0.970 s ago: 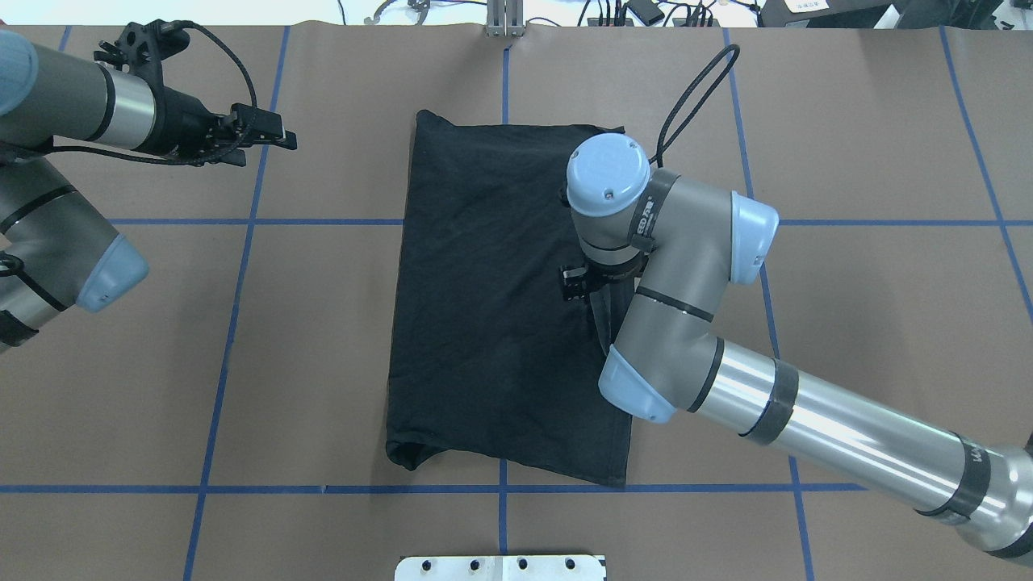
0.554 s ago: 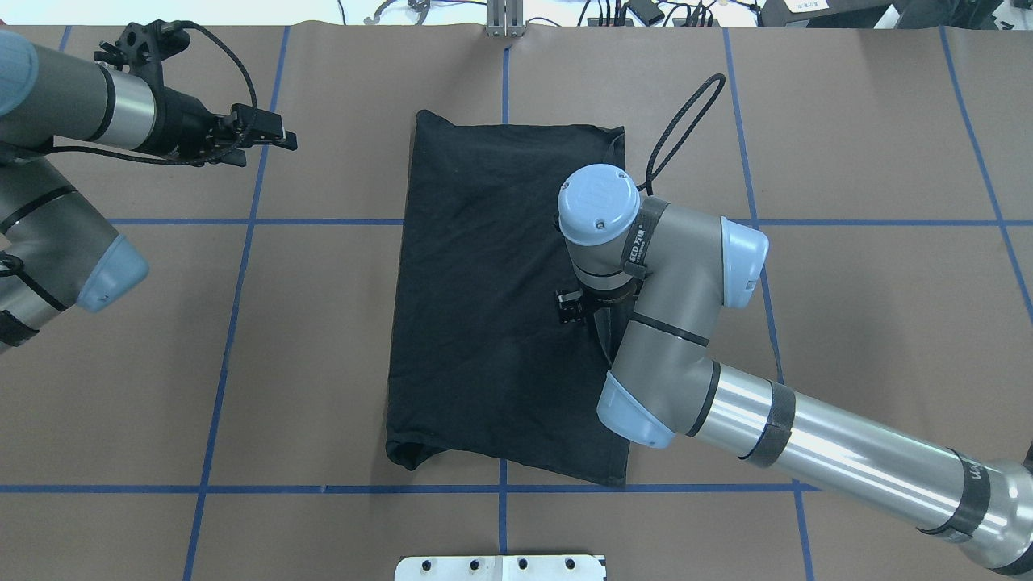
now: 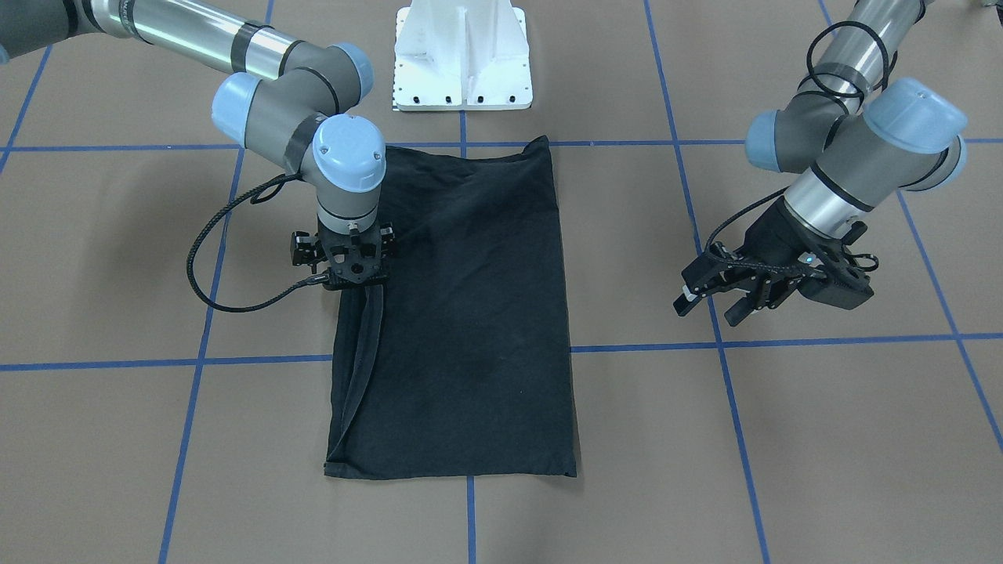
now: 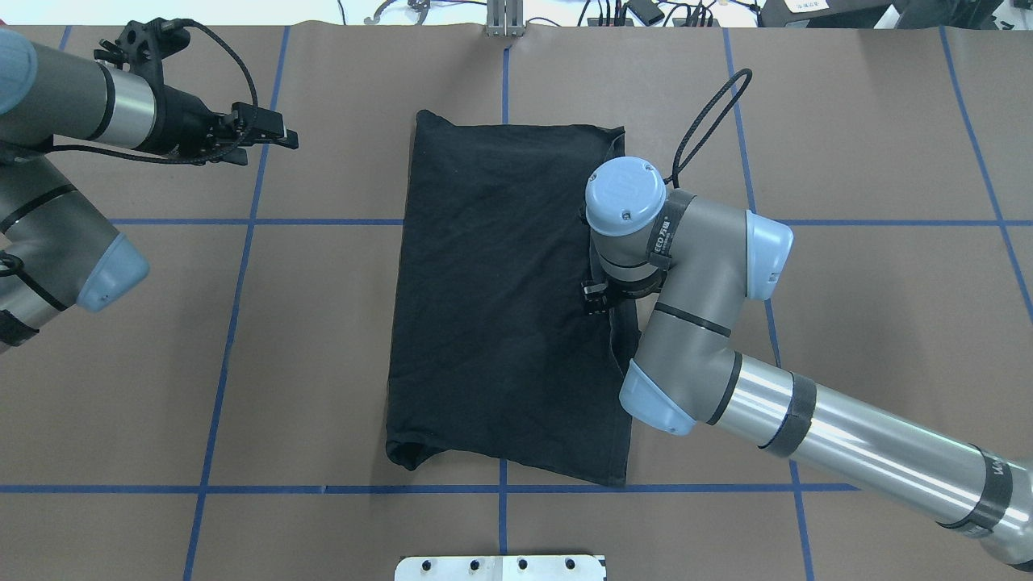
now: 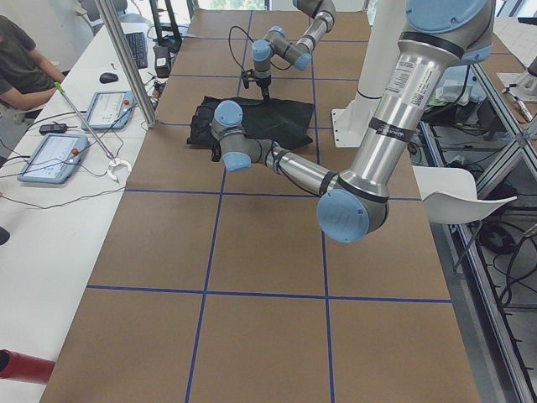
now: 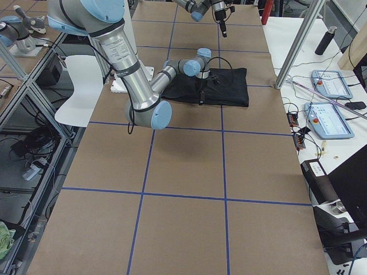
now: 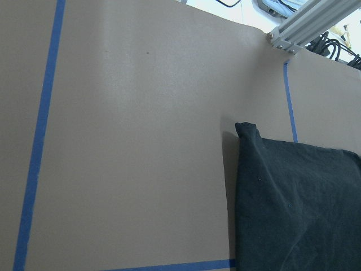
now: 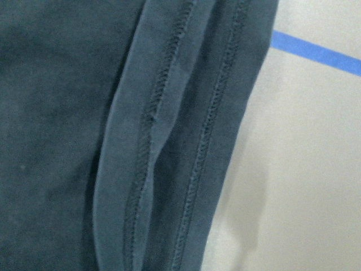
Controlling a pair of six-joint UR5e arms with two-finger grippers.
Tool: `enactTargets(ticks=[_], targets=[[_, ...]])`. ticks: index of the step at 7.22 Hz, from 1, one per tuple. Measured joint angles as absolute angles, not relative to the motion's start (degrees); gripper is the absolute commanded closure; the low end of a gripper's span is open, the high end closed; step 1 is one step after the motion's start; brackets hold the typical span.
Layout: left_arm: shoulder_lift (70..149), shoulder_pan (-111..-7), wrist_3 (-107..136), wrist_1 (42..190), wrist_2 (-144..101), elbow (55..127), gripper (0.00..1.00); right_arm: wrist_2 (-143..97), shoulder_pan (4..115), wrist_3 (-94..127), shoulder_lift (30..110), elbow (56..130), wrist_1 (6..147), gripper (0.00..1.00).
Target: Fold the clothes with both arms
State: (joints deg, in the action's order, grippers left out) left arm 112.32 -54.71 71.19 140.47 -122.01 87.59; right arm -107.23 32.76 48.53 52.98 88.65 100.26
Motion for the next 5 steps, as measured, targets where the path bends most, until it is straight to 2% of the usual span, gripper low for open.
enactTargets(ticks=[2, 5], targets=[[112.3, -54.7, 71.2, 140.5, -122.1, 87.6, 0.00, -107.4, 33.9, 46.9, 55.4, 90.4, 100.2, 0.00], [112.3, -54.8, 71.2, 140.5, -122.1, 87.7, 0.00, -108.1, 35.2, 45.0, 61.4, 97.3, 99.8, 0.00]])
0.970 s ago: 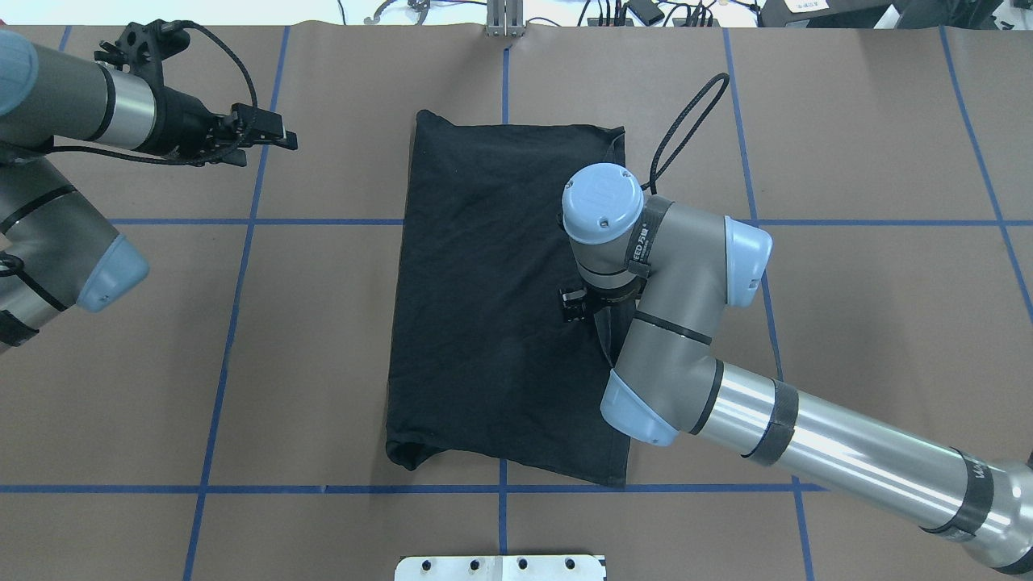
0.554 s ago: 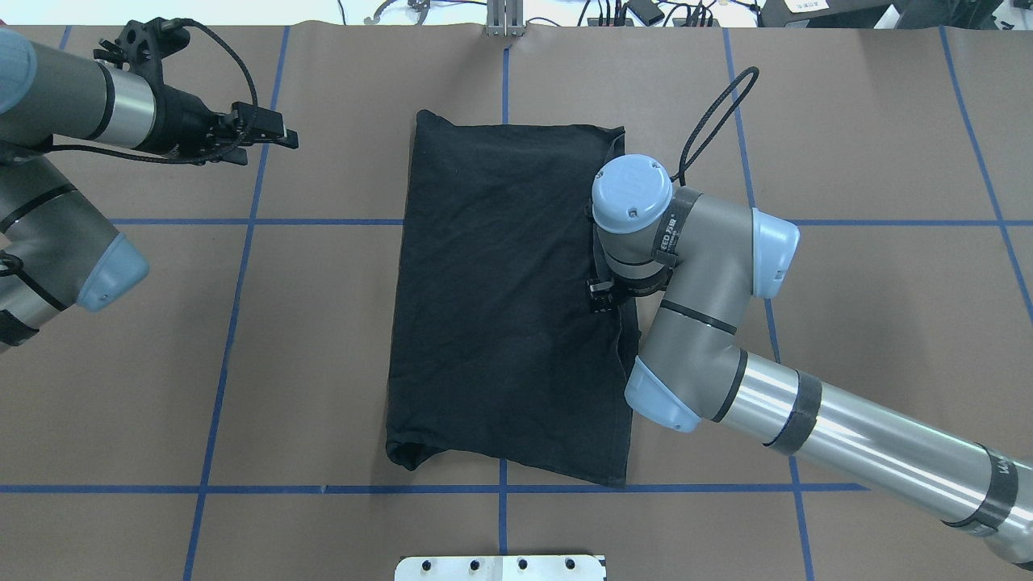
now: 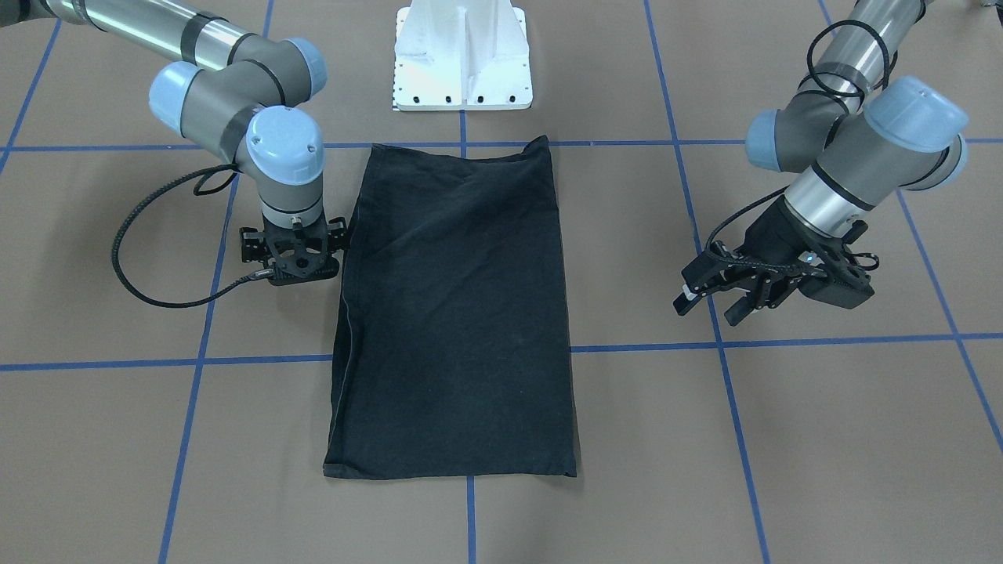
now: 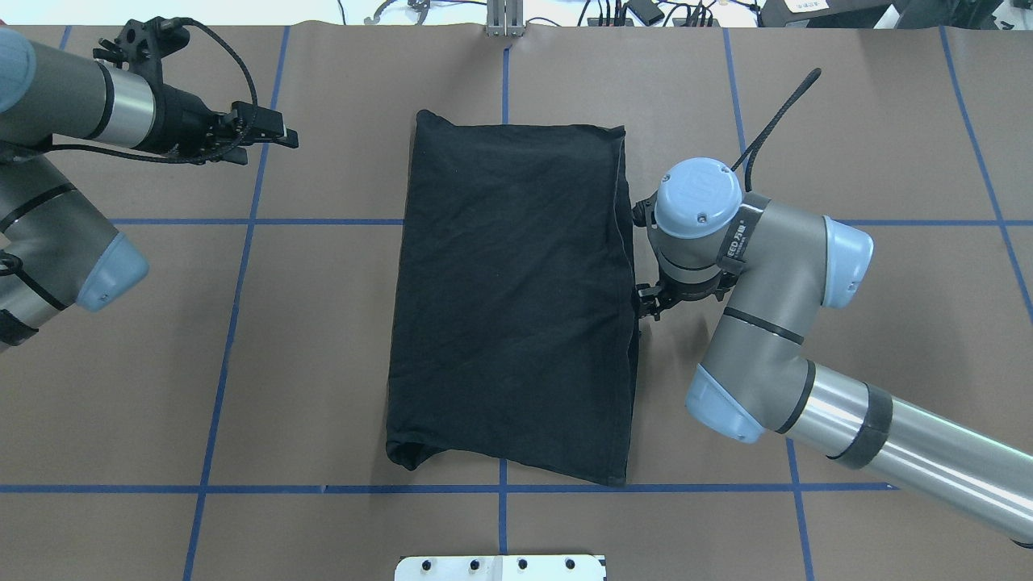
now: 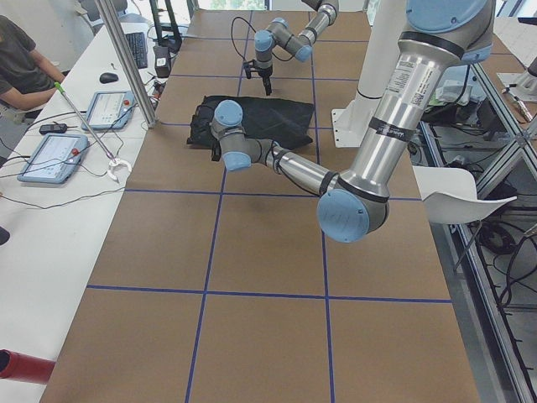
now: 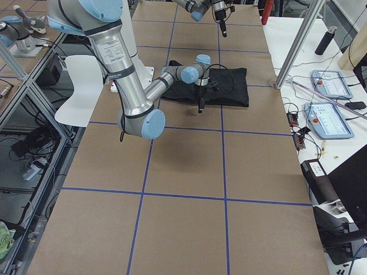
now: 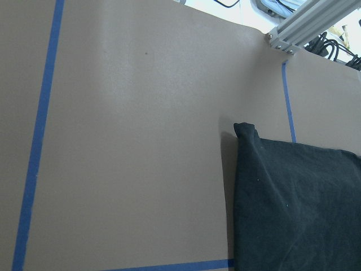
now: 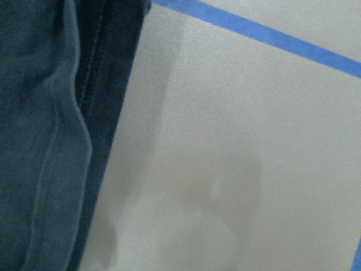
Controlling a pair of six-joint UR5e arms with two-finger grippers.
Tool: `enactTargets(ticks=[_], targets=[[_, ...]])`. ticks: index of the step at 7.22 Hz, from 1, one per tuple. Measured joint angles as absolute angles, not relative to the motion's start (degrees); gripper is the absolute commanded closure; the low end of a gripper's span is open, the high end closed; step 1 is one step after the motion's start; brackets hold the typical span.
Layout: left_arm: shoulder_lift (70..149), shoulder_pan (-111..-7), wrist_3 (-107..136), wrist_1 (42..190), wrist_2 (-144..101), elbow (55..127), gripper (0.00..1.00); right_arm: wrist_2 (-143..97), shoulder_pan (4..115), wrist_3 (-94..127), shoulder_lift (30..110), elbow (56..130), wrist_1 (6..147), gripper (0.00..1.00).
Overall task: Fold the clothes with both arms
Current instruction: 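Lift the right gripper and carry it back toward the shirt's near end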
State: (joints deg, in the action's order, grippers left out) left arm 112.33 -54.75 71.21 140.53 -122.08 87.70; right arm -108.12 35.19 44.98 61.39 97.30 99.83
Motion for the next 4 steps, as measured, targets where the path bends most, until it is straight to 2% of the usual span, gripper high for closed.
enactTargets(ticks=[2, 4], targets=[[112.3, -54.8, 71.2, 140.6, -122.1, 87.7, 0.00, -113.7, 39.2, 44.8, 61.4, 101.3, 99.8, 0.00], [112.3, -55.0, 71.2, 140.5, -122.0, 88.0, 0.00, -117.1, 41.6, 45.4, 58.6, 101.9, 97.5, 0.00]])
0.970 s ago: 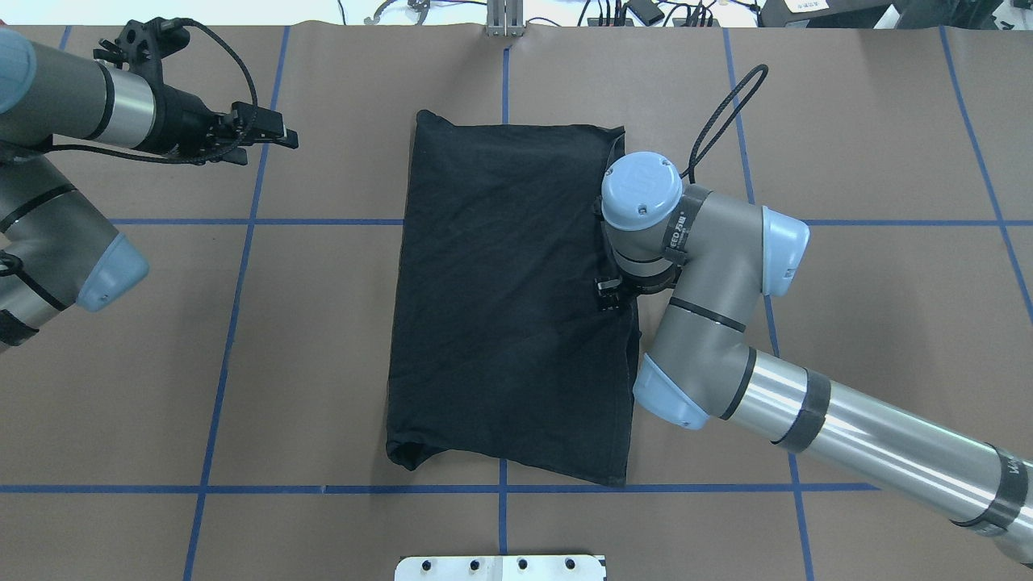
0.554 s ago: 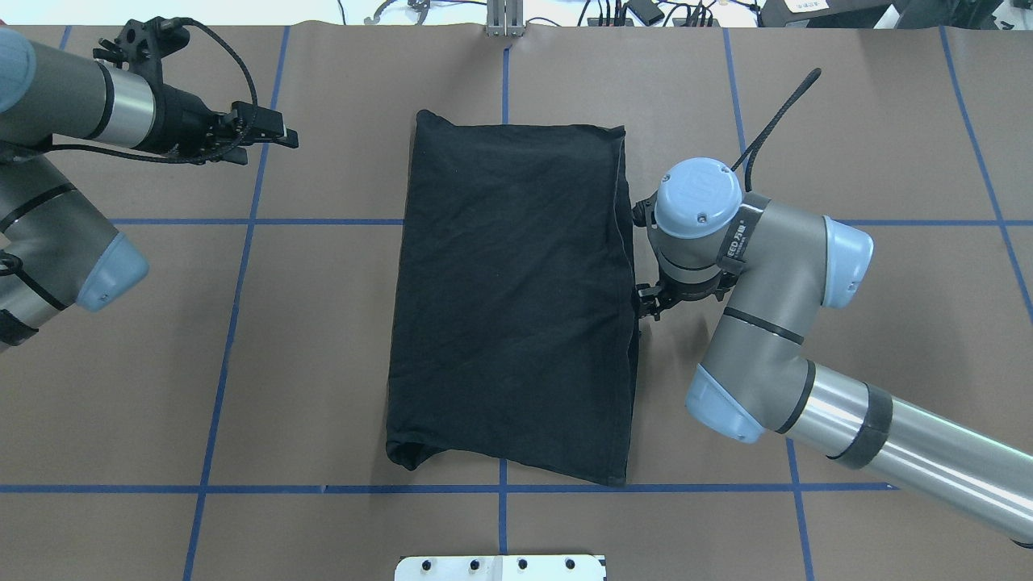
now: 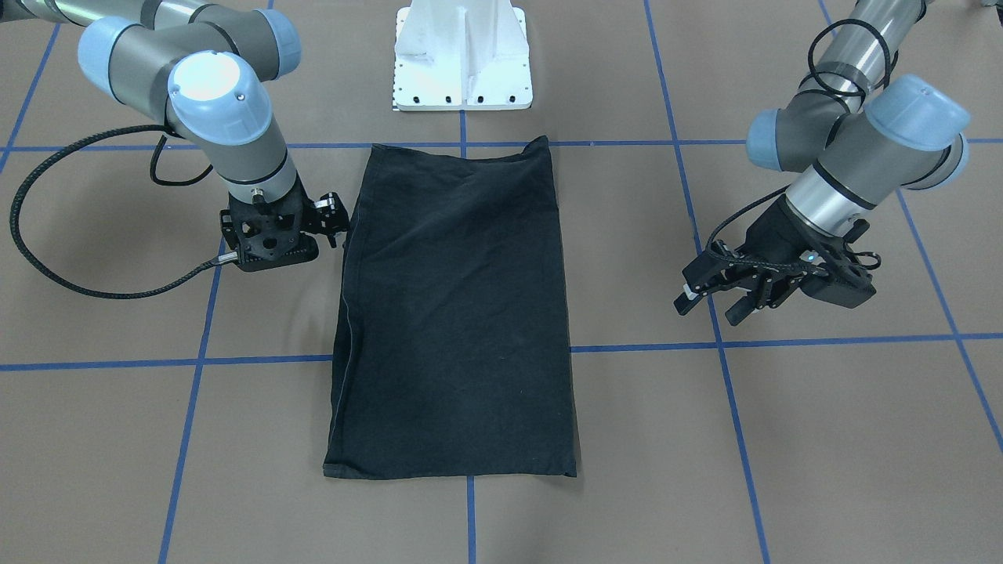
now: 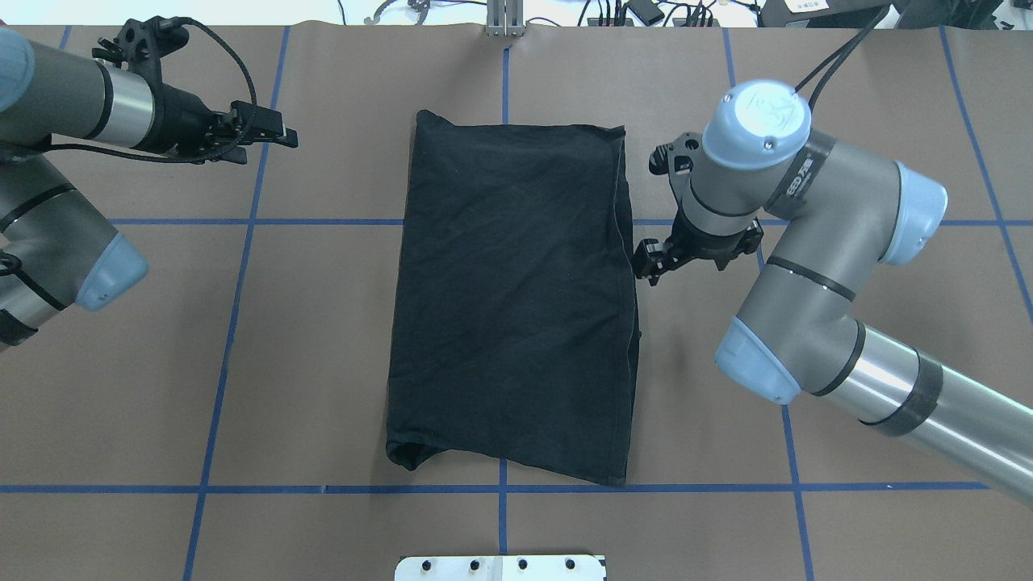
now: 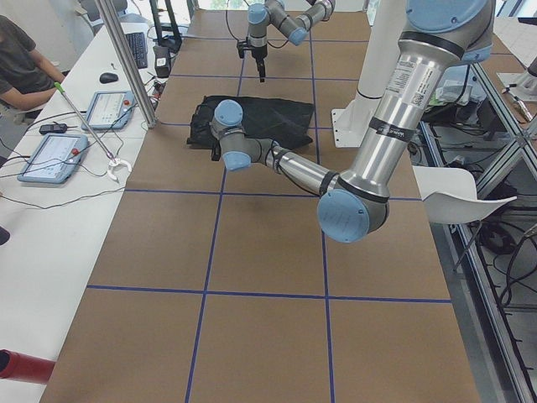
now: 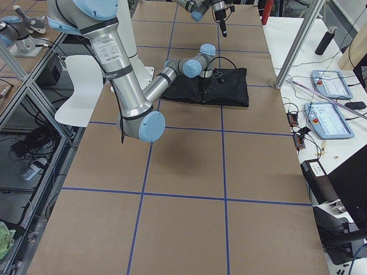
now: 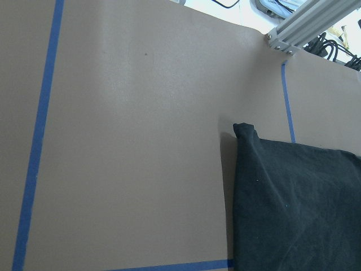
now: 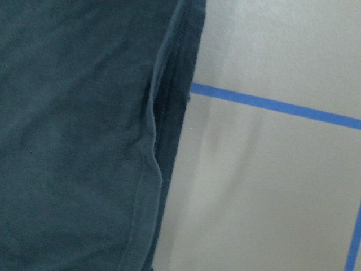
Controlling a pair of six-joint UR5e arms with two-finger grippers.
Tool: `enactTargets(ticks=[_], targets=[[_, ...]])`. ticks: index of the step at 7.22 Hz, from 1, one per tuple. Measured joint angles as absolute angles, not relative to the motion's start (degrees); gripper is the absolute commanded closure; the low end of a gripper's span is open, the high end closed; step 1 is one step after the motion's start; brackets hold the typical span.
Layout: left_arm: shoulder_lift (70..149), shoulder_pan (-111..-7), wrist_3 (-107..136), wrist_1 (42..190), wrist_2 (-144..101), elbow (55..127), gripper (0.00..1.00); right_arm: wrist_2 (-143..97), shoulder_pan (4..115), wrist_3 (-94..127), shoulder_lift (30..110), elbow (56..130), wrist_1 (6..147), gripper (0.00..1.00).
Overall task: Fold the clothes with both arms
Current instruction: 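Lift the right gripper and carry it back toward the shirt's near end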
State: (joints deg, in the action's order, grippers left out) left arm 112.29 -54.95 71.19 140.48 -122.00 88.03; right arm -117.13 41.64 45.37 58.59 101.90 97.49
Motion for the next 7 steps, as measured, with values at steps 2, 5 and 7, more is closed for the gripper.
enactTargets(ticks=[2, 5, 7], targets=[[113.0, -55.2, 71.2, 140.2, -121.7, 88.4, 0.00, -118.6, 42.1, 48.6, 56.6, 96.8, 87.8, 0.00], [113.7, -55.6, 71.1, 140.1, -121.3, 89.2, 0.00, -119.8, 42.3, 55.3, 54.9, 90.3, 79.1, 0.00], [113.0, -55.7, 71.2, 140.2, -121.7, 90.8, 0.00, -121.6, 40.7, 70.8, 54.5, 91.5, 72.2, 0.00]])
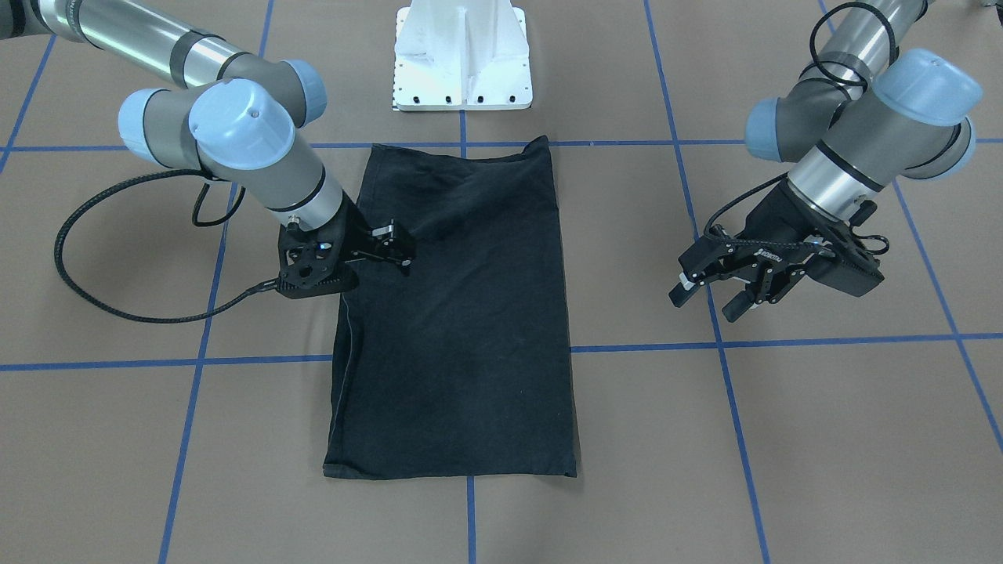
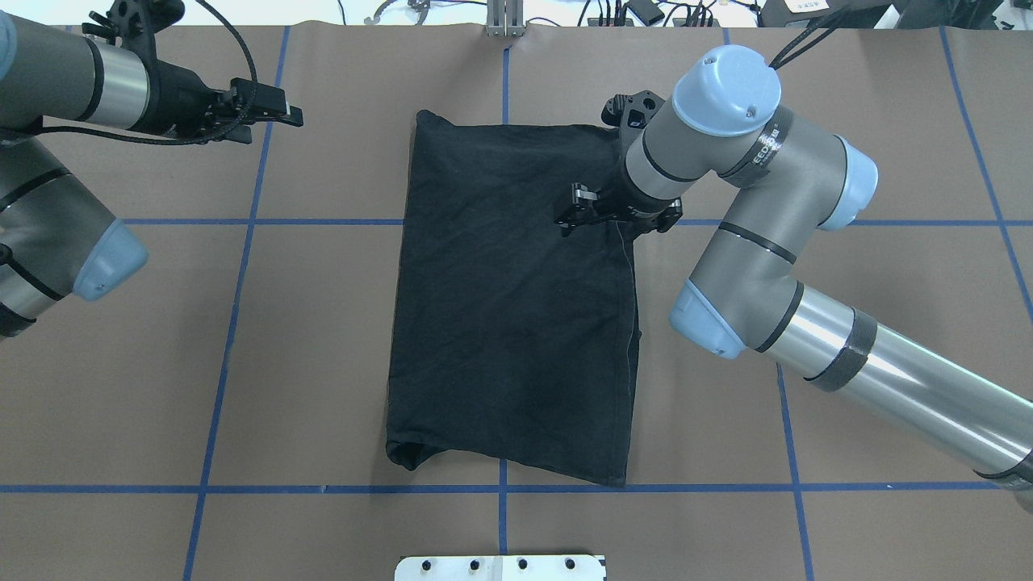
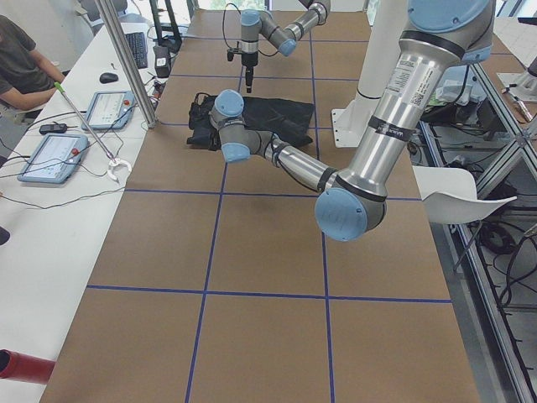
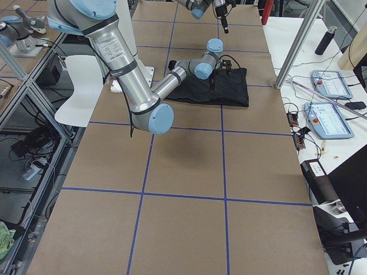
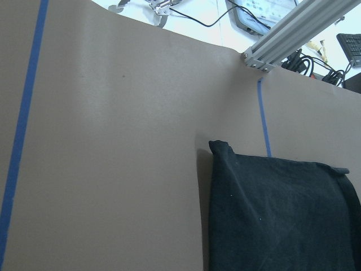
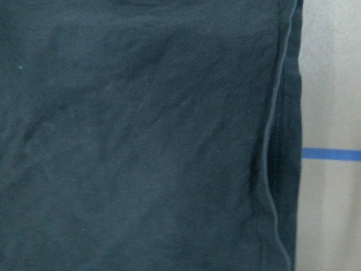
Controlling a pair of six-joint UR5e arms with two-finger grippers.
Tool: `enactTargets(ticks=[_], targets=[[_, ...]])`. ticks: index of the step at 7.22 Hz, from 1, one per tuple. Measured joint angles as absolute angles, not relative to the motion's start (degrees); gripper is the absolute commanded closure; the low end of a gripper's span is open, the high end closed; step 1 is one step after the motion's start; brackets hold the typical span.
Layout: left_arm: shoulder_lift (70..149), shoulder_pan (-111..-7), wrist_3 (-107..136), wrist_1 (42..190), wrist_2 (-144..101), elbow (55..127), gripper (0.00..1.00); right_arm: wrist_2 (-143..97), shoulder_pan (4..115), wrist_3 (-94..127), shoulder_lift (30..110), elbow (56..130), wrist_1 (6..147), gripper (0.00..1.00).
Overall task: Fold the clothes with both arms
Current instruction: 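Lift the right gripper and carry it back toward the shirt's near end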
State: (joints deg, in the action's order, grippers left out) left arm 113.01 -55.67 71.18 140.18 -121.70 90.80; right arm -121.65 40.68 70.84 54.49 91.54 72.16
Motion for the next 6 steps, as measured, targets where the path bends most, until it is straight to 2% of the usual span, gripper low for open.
enactTargets(ticks=[3, 6], targets=[[111.8, -55.5, 71.6, 140.7, -122.5, 91.4, 0.00, -121.9, 36.2, 92.6, 58.3, 99.3, 67.9, 0.00], [110.8, -55.4, 71.8, 140.8, -124.3, 91.4, 0.00, -109.8, 26.0, 101.1, 63.6, 104.7, 67.4, 0.00]])
